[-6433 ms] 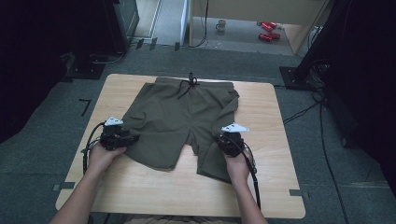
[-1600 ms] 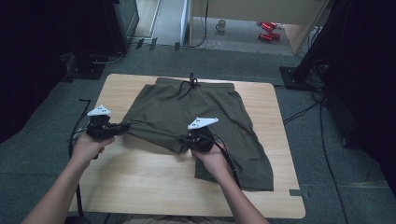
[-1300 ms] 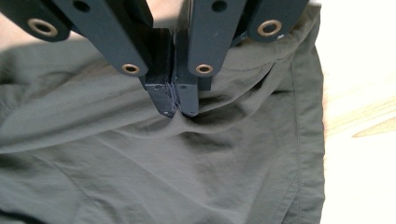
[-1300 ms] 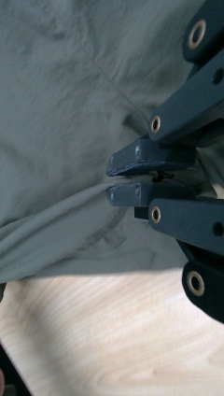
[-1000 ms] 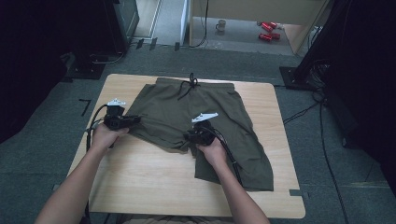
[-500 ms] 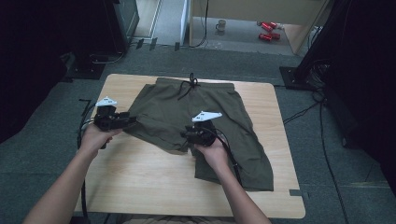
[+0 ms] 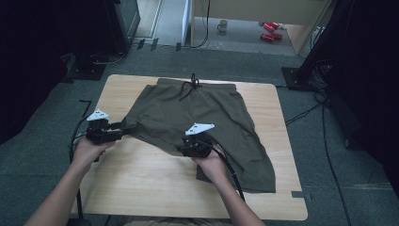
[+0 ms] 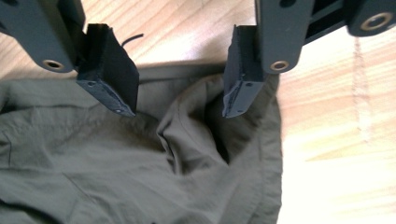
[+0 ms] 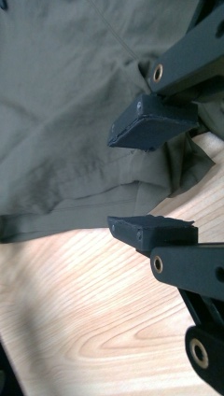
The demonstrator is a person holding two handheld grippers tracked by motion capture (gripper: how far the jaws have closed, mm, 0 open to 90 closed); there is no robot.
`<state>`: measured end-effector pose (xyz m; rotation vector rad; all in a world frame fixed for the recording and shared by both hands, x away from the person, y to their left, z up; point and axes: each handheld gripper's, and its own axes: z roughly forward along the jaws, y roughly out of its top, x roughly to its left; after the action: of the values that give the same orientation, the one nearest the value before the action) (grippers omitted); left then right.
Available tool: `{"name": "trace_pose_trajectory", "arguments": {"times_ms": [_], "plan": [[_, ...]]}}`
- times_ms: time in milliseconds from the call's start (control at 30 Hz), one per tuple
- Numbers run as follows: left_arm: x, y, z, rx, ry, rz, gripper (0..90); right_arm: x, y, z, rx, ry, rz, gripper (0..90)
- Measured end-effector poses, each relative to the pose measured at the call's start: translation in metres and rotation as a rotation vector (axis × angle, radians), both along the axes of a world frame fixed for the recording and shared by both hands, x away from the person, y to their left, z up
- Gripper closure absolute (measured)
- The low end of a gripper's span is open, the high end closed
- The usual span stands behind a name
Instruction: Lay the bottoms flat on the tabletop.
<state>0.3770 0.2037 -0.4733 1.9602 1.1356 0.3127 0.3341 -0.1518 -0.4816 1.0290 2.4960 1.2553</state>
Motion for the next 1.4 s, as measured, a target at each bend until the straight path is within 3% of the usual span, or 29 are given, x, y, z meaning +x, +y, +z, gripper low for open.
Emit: {"name": "trace_pose_trajectory", "arguments": {"times_ms": [233, 367, 467, 533, 667, 900, 967, 1000, 1067, 1233, 1400], "plan": [[0.003, -0.004, -0.012, 0.045, 0.007, 0.019, 44.0, 0.0, 0.004, -0.012, -0.068, -0.011, 0.007, 56.8], [0.009, -0.005, -0.019, 0.071, 0.009, 0.048, 51.1, 0.004, 0.004, -0.019, -0.099, -0.016, -0.016, 70.8], [0.011, -0.005, -0.021, 0.052, 0.018, 0.056, 65.2, 0.004, 0.005, -0.019, -0.092, -0.014, -0.02, 81.9], [0.01, -0.005, -0.019, 0.026, 0.014, 0.051, 80.8, 0.003, 0.006, -0.017, -0.089, -0.009, -0.02, 85.1], [0.006, -0.001, -0.011, 0.006, 0.014, 0.033, 88.7, -0.001, 0.003, -0.009, -0.071, -0.013, -0.008, 85.3], [-0.016, 0.017, 0.014, -0.075, 0.015, 0.009, 89.0, -0.018, 0.001, 0.008, -0.01, -0.015, 0.041, 86.1], [-0.025, 0.024, 0.019, -0.068, 0.009, -0.001, 89.0, -0.025, 0.003, 0.011, -0.006, -0.019, 0.061, 86.1], [-0.03, 0.028, 0.021, -0.041, -0.002, 0.0, 89.0, -0.028, 0.004, 0.013, -0.003, -0.021, 0.071, 86.1], [-0.037, 0.034, 0.022, -0.026, 0.002, -0.003, 88.9, -0.035, 0.007, 0.014, 0.013, -0.019, 0.086, 86.3], [-0.056, 0.049, 0.02, -0.071, 0.028, 0.009, 88.8, -0.052, 0.016, 0.011, 0.027, -0.003, 0.129, 86.5], [-0.073, 0.058, 0.012, -0.061, 0.068, -0.003, 88.7, -0.07, 0.024, 0.005, 0.023, 0.008, 0.177, 86.5]]}}
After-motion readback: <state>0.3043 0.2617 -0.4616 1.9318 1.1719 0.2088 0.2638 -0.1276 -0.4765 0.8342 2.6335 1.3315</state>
